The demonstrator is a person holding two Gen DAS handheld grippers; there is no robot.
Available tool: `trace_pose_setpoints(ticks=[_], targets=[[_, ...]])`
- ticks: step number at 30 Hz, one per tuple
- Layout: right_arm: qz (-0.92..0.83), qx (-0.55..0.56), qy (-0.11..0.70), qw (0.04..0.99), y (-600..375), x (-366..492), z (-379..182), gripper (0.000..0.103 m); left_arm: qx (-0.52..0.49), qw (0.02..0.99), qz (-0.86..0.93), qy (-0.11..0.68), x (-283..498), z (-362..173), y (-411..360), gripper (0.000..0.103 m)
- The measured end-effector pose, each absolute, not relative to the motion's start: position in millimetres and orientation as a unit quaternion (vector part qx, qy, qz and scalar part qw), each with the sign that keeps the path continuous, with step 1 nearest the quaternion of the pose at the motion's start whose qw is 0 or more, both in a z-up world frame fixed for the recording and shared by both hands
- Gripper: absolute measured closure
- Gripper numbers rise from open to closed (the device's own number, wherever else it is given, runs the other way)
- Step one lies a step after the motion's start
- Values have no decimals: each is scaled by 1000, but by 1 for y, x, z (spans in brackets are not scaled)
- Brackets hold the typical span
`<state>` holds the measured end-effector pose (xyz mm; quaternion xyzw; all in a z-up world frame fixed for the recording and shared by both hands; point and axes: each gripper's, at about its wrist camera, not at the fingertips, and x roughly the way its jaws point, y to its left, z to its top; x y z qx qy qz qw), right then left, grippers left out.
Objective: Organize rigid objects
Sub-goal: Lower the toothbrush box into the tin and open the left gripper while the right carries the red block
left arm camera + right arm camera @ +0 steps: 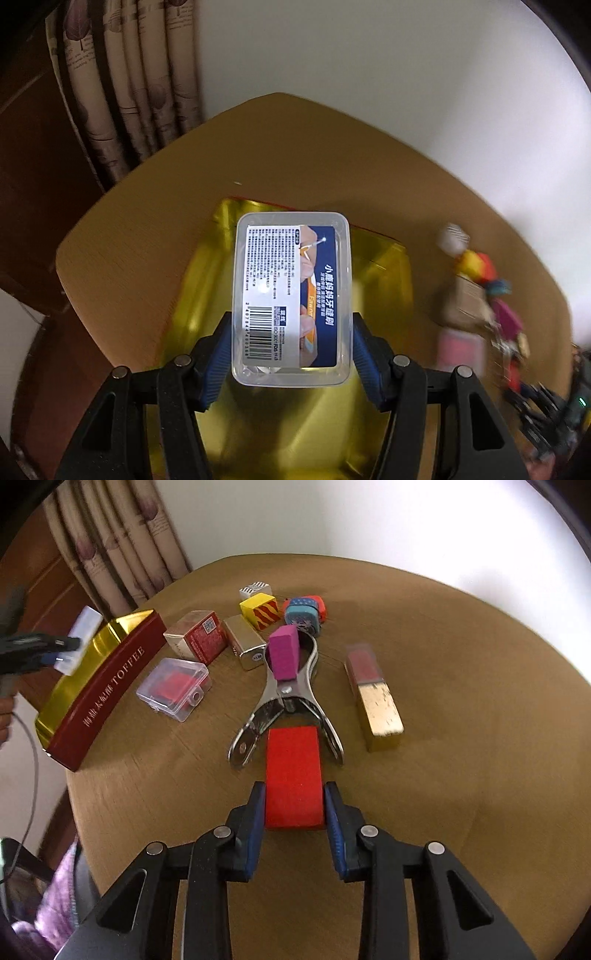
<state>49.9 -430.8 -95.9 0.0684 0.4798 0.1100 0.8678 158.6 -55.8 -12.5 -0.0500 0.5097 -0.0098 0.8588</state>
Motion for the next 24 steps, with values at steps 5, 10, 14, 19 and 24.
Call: trace_pose_setpoints(ticks=[5, 10, 14, 19, 24], targets=[[107, 108, 487, 860, -442, 36, -93, 74, -33, 853, 8, 522, 190, -31, -58, 42], [102, 142, 489, 855, -448, 24, -92, 75, 0, 854, 27, 519, 204, -38, -58, 42], [106, 179, 484, 850, -453, 13, -90, 75, -11, 859, 23, 510, 199, -32, -54, 42], [113, 218, 472, 847, -453, 0, -79, 75, -34, 871, -8, 490, 193, -17, -43, 40], [136, 232, 452, 850, -439, -1, -52, 75, -56, 884, -10, 465, 177, 4, -28, 40]])
